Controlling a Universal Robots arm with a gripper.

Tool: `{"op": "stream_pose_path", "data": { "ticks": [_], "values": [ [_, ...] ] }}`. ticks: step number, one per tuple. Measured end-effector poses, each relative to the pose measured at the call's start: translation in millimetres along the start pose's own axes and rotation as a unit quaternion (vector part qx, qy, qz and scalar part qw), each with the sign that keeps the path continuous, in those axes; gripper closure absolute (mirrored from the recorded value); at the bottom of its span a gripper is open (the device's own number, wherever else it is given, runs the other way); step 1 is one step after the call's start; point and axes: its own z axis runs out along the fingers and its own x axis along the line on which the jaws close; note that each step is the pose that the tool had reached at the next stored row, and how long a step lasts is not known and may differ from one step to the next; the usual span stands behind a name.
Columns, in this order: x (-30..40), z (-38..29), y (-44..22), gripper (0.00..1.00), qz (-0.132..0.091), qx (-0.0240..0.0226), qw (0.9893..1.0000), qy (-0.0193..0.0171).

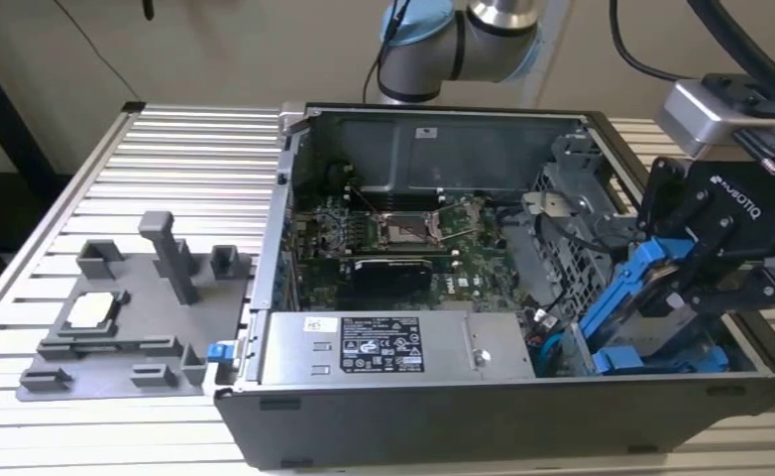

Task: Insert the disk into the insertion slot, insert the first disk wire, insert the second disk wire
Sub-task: 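Insert the disk into the insertion slot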

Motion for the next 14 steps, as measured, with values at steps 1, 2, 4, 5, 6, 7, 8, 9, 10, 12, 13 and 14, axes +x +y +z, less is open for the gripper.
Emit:
{"op": "stream_pose_path", "data": {
  "ticks": [1, 2, 4, 5, 6, 7, 8, 9, 10, 12, 13, 14],
  "values": [
    [-0.2, 0.2, 0.1, 0.68, 0.000, 0.0008, 1.0000, -0.0011],
    [-0.3, 0.2, 0.1, 0.68, 0.000, 0.0013, 1.0000, -0.0015],
    [-0.3, 0.2, 0.1, 0.68, 0.000, 0.0014, 1.0000, -0.0015],
    [-0.4, 0.4, -0.1, 0.67, 0.000, 0.0016, 1.0000, -0.0021],
    [-0.4, 0.3, -0.1, 0.67, 0.000, 0.0015, 1.0000, -0.0018],
    [-0.3, -0.4, 0.1, 0.67, 0.000, 0.0014, 1.0000, -0.0015],
    [-0.3, -1.6, 0.3, 0.60, 0.000, 0.0014, 1.0000, -0.0013],
    [-0.3, -3.2, 0.6, 0.60, 0.000, 0.0014, 1.0000, -0.0014],
    [-0.4, -5.0, 0.8, 0.60, 0.000, 0.0014, 1.0000, -0.0015],
    [-0.5, -7.5, 1.0, 0.60, 0.000, 0.0014, 1.0000, -0.0014],
    [-0.5, -7.3, 1.0, 0.60, 0.000, 0.0014, 1.0000, -0.0015],
    [-0.5, -7.4, 1.0, 0.60, 0.000, 0.0014, 1.0000, -0.0015]
  ]
}}
